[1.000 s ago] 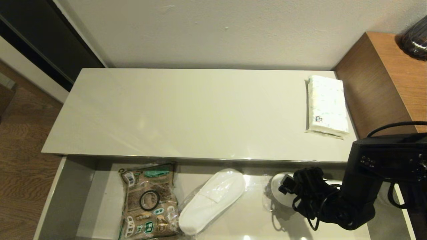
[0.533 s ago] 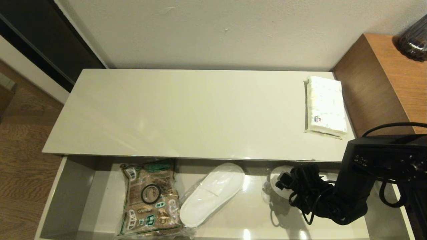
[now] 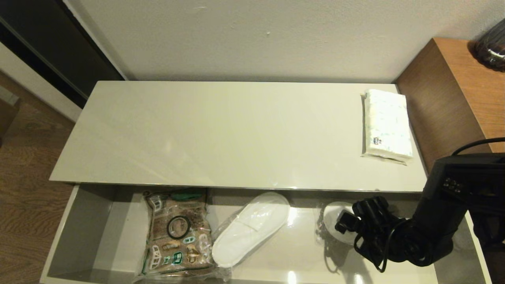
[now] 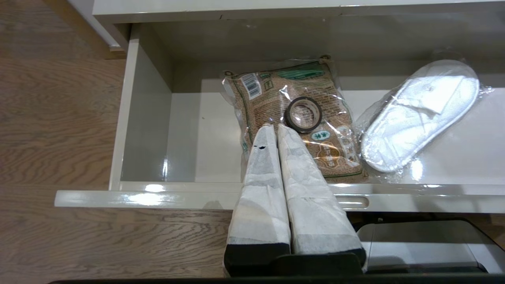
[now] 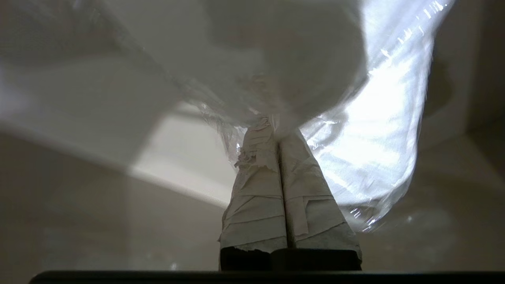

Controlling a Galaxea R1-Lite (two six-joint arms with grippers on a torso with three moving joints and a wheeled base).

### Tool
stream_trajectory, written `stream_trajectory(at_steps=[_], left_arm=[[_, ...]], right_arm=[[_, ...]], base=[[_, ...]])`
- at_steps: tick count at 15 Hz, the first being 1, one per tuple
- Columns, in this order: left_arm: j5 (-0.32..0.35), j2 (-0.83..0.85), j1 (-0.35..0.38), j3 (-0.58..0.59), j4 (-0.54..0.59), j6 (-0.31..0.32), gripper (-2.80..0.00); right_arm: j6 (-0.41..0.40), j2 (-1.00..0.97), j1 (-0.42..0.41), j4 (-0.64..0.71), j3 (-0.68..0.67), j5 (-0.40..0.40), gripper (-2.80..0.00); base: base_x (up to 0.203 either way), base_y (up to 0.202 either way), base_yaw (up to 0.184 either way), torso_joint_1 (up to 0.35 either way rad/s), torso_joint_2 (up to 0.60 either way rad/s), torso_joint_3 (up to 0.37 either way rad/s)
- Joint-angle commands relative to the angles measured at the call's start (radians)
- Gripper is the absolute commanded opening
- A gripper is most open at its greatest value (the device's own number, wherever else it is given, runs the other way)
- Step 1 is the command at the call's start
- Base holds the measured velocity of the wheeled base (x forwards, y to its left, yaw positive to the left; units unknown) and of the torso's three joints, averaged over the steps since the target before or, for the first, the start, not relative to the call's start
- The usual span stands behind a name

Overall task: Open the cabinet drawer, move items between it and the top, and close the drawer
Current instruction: Take out the disposable slippers from the drawer

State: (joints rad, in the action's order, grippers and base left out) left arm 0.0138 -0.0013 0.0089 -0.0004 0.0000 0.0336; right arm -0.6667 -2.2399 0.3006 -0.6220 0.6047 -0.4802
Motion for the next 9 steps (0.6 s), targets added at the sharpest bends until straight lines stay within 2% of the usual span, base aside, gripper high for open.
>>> stream_trajectory(at_steps=[1,3,7,9], left_arm=[[0.0,0.001,0.0,0.0,0.0,0.0,-2.8],[0.0,0.001,0.0,0.0,0.0,0.0,-2.8],[0.0,0.001,0.0,-0.001,0.0,0.0,-2.8],[0.0,0.001,0.0,-0.001,0.0,0.0,-2.8]], right_arm=[[0.02,0.131,0.001,0.165,-0.002,0.018,-2.8],[0.058,0.185,0.001,0.266,0.011,0.034,-2.8],[0.102,0.234,0.002,0.357,0.02,0.037,-2.8],[0.127,0.291,0.003,0.453,0.041,0.044,-2.8]], base=[[0.0,0.0,0.0,0.0,0.0,0.0],[0.0,0.0,0.0,0.0,0.0,0.0],[0.0,0.0,0.0,0.0,0.0,0.0],[0.0,0.0,0.0,0.0,0.0,0.0]])
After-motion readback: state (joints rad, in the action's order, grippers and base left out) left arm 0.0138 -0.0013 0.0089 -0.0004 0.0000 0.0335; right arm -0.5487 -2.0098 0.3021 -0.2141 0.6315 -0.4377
